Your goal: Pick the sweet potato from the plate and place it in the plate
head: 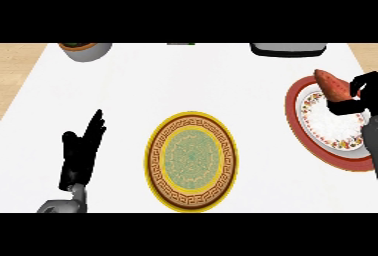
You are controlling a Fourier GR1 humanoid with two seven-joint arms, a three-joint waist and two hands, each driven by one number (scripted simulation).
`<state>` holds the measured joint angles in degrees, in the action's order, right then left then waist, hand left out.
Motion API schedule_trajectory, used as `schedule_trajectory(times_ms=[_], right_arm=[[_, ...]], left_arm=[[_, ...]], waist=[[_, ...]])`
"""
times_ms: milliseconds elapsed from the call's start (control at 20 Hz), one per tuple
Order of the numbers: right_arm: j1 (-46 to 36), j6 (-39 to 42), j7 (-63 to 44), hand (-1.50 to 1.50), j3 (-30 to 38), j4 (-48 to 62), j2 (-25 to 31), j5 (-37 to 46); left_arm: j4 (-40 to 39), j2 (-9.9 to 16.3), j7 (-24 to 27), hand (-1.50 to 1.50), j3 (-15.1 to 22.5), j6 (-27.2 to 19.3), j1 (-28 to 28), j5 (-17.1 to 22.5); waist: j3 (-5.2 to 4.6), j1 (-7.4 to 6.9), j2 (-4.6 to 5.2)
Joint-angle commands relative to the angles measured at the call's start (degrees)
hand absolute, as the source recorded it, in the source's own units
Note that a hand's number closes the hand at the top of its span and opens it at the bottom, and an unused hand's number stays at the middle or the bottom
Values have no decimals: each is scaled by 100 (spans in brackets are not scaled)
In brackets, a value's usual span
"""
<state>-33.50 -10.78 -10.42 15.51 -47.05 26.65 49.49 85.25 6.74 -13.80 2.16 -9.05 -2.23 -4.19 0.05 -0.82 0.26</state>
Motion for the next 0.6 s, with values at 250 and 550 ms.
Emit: schedule_trajectory(times_ms=[250, 550], right_arm=[[-327, 1105, 627, -150, 104, 1634, 236, -331], [-208, 948, 2216, -150, 489, 1774, 403, -859]], left_arm=[[-333, -71, 169, 0, -119, -24, -182, -2], [247, -12, -12, 0, 33, 68, 243, -70]], waist=[[-1, -3, 11], [3, 12, -9]])
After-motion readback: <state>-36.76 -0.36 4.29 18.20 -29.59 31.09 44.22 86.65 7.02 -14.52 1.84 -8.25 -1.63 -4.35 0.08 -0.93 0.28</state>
